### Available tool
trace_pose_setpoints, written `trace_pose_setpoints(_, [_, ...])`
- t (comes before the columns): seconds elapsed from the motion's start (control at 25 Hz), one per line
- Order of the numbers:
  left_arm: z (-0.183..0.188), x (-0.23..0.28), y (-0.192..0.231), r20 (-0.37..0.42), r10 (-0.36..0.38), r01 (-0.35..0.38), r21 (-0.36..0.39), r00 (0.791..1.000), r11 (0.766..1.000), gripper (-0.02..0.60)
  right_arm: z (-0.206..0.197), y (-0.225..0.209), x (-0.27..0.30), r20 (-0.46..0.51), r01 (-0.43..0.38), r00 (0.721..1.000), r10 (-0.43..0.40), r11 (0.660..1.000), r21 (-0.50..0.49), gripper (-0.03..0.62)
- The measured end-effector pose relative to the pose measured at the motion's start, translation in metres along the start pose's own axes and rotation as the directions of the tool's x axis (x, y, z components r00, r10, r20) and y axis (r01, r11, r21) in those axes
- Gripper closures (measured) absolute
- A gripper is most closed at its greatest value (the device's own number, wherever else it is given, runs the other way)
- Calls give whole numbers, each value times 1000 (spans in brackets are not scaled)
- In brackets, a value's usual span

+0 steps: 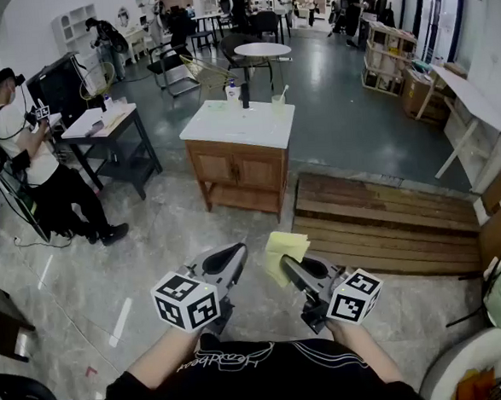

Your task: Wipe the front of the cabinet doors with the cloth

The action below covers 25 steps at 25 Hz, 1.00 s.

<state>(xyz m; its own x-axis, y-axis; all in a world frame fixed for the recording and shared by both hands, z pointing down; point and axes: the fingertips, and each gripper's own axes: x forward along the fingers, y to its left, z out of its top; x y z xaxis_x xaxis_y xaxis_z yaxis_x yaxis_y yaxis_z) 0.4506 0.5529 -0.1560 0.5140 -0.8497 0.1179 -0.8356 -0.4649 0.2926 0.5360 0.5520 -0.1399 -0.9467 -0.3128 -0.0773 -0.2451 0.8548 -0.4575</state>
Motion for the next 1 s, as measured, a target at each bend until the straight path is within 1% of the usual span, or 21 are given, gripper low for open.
trace_pose_setpoints(0.16, [7, -1, 3, 10, 2, -2, 7, 1000, 1000, 575, 8, -2, 1, 8, 2, 1000, -2, 1000, -6, 553])
trace_pose_setpoints(0.32, [6, -10, 11, 18, 24, -23, -7, 1000, 1000, 575, 11, -1, 8, 2, -6, 1000, 6, 1000, -22, 554])
trace_pose_setpoints(0.44, [5, -21, 23, 23, 39, -39, -9, 999, 999, 575, 6, 2, 23, -14, -21, 1000, 21, 999, -31, 553])
trace_pose_setpoints(0.52, [2, -29, 36, 22, 55, -54, -21, 998, 998, 575, -3, 0, 37, -37, -31, 999, 30, 999, -17, 554])
trace_pose_setpoints(0.68, [-6, -41, 72, 25, 95, -93, -80, 995, 992, 575, -19, -4, 69, -76, -48, 996, 49, 999, 21, 553])
trace_pose_setpoints(0.8, [-12, -49, 106, 14, 116, -114, -124, 993, 986, 575, -29, -7, 101, -112, -80, 990, 85, 996, 46, 553])
trace_pose_setpoints(1.0, [-16, -63, 186, -8, 149, -148, -173, 989, 974, 575, -51, -25, 178, -155, -74, 984, 87, 994, 84, 553])
